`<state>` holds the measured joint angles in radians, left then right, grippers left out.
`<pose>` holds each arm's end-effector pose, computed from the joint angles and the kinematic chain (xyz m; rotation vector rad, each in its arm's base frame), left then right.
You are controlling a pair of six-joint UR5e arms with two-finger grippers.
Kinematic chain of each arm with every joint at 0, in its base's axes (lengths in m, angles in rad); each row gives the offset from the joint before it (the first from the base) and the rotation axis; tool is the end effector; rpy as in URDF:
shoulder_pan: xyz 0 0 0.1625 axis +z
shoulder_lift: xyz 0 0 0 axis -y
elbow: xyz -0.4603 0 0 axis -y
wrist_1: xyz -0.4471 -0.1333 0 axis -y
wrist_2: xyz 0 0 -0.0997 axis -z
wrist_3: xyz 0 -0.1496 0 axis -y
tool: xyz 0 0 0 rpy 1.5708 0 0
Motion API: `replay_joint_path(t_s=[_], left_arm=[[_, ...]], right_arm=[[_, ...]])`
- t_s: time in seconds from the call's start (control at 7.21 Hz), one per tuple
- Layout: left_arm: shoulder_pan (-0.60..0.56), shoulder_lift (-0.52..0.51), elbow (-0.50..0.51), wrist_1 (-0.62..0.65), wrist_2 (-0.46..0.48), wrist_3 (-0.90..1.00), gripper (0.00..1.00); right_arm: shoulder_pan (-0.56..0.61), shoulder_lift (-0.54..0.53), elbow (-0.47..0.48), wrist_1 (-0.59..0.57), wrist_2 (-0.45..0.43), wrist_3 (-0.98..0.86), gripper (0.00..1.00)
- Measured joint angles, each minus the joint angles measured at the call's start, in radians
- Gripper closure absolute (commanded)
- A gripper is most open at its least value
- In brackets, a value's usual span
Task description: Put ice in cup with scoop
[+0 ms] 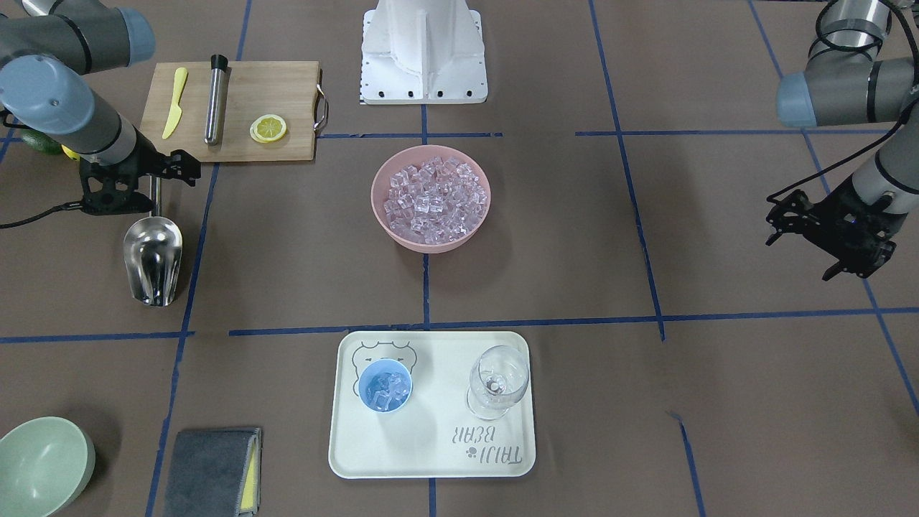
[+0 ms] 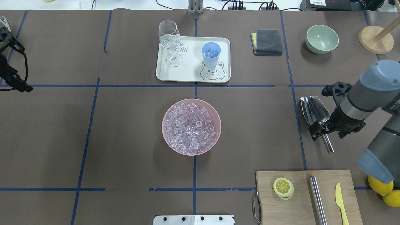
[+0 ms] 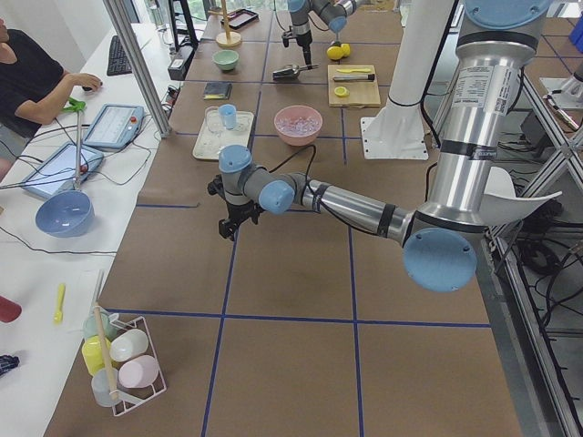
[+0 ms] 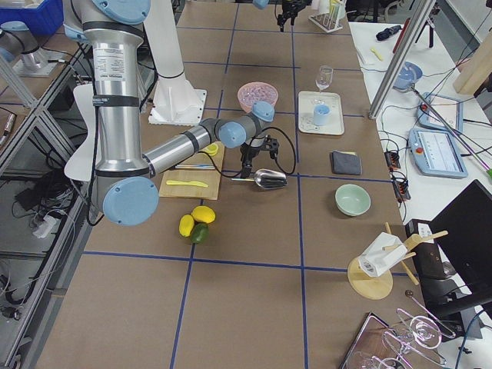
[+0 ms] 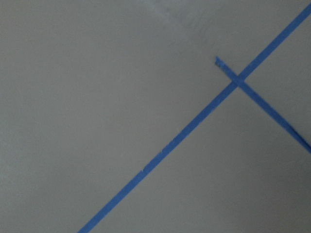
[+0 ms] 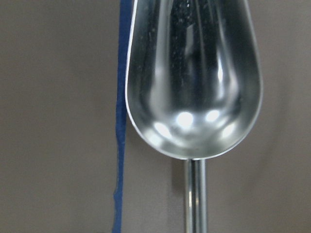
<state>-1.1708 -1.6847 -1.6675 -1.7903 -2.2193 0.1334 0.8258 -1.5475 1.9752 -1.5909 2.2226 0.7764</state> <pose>0.2057 -0.5969 0.5931 0.3322 0.7001 0.6464 -0.3458 -0.4377 0.5069 -0.1583 -0.7362 -0.1029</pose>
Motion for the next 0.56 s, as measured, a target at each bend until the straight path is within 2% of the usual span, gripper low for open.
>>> replay_joint_path(t_s=[0.28,0.56], left_arm=[[-0.165,0.087,0.009,0.013,-0.004,0.0,0.0],[-0.298,0.114,0.02,0.122,-0.019,0.001,0.0]], right_arm=[[0.155,-0.014,0.004,0.002,0.01,-0.066,0.0],[0.294,-0.031,-0.033,0.0,0.027,-0.16,0.0]])
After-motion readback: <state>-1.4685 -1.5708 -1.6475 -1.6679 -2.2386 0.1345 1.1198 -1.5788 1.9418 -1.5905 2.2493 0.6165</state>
